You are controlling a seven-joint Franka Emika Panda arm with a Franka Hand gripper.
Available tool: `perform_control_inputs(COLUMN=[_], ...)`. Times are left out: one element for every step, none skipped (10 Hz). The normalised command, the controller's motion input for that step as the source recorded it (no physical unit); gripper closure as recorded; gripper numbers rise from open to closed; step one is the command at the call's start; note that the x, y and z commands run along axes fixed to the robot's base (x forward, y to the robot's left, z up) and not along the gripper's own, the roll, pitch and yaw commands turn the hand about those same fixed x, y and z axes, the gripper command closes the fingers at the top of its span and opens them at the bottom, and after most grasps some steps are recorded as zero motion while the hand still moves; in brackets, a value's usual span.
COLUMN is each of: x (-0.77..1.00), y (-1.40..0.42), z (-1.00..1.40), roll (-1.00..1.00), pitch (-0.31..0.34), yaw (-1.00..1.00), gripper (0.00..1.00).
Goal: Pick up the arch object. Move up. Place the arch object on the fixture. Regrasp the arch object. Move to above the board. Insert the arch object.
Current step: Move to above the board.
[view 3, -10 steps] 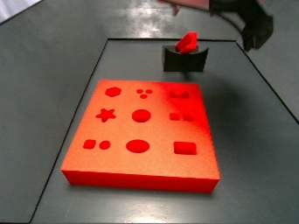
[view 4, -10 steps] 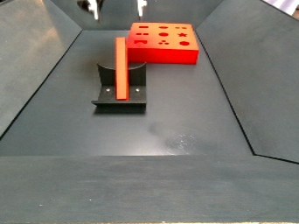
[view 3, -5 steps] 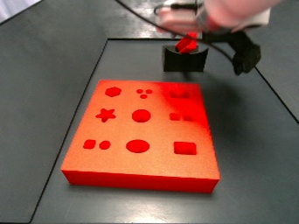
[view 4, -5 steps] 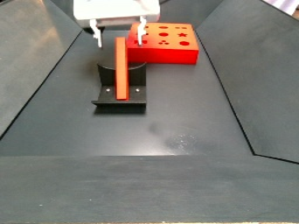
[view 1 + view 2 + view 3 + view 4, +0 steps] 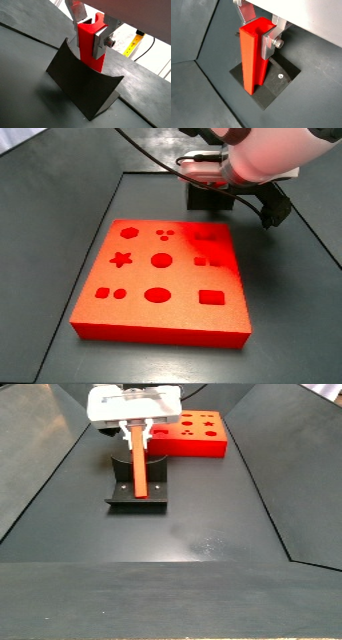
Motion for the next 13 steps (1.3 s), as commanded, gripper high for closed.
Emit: perform_control_inputs(x=[-0.07,-0.08,-0.08,-0.08,-0.08,-0.08,-0.09,-0.09,-0.09,-0.10,-0.10,-0.10,-0.10], y=[0.07,0.07,0.07,0.07,0.07,0.07,0.07,0.07,0.07,0.07,0.07,0.06,0.06], z=[1.00,1.00,1.00,1.00,1.00,1.00,1.00,1.00,1.00,1.00,1.00,1.00,1.00], roll=[-0.05,-0.06,-0.08,-0.09,-0.10,-0.11,-0.12,-0.13,-0.13,-0.12,-0.11,-0.09,-0.08], pitch=[-0.235,-0.211,-0.180,-0.142,-0.102,-0.051,-0.015,0.016,0.041,0.066,0.082,0.095,0.099], yaw=[-0.09,-0.13,-0.15,-0.17,-0.19,-0.19,-0.18,-0.16,-0.14,-0.10,-0.07,-0.04,-0.02], gripper=[1.00,1.00,1.00,1.00,1.00,1.00,1.00,1.00,1.00,1.00,1.00,1.00,1.00])
